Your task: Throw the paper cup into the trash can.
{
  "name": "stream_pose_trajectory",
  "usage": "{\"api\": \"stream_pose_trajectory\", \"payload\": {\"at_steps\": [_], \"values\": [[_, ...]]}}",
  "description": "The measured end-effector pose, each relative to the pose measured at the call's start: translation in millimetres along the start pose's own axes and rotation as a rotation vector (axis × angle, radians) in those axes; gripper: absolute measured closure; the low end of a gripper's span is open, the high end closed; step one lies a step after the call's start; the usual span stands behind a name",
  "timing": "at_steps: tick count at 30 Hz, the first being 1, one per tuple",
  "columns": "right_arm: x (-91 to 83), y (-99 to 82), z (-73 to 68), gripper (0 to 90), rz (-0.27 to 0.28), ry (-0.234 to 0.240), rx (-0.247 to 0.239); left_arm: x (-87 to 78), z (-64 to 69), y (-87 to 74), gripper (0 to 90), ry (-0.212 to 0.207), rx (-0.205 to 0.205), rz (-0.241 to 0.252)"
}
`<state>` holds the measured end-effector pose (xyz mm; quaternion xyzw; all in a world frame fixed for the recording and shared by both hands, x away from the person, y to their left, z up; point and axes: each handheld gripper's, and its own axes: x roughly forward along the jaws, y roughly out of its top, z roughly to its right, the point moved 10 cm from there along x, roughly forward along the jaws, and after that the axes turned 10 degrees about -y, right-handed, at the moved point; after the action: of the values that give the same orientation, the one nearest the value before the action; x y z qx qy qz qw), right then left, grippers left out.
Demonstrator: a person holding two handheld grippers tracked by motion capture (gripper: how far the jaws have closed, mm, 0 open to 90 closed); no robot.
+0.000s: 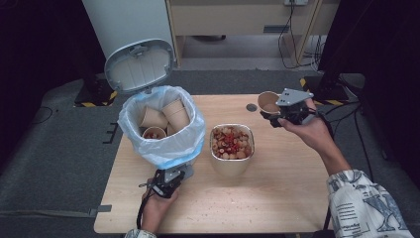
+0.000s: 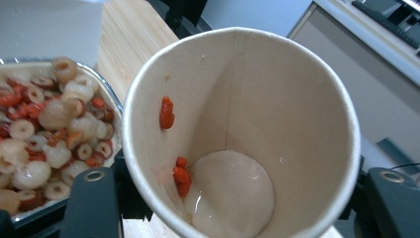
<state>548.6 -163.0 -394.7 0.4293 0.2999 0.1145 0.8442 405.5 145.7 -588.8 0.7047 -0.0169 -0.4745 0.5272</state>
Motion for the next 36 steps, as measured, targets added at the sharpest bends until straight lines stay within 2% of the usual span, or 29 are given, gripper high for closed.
{"api": "stream_pose_trajectory", "payload": {"at_steps": [4, 10, 15, 26, 30, 36], "values": [[-0.4, -1.8, 1.8, 33.1, 0.0, 0.022, 0.042, 0.0, 0.0, 0.0, 89.8, 0.0, 0.0, 0.0], [-2.6, -0.4, 5.1, 33.2, 0.011, 0.066, 0.139, 0.1, 0.0, 0.1, 89.8, -0.001, -0.002, 0.002], [-3.4, 1.4, 4.2, 33.2, 0.004, 0.105, 0.197, 0.0, 0.0, 0.0, 89.8, 0.0, 0.0, 0.0], [-2.5, 20.0, -2.8, 33.4, -0.011, 0.167, 0.244, 0.1, 0.0, 0.0, 89.7, 0.0, -0.001, 0.001], [-1.6, 26.0, -2.9, 33.6, -0.021, 0.172, 0.262, 0.1, 0.0, 0.1, 89.8, -0.001, -0.002, 0.001], [-1.9, 39.3, -6.0, 33.6, -0.024, 0.177, 0.257, 0.4, 0.4, 0.4, 89.8, -0.001, -0.006, 0.006]]}}
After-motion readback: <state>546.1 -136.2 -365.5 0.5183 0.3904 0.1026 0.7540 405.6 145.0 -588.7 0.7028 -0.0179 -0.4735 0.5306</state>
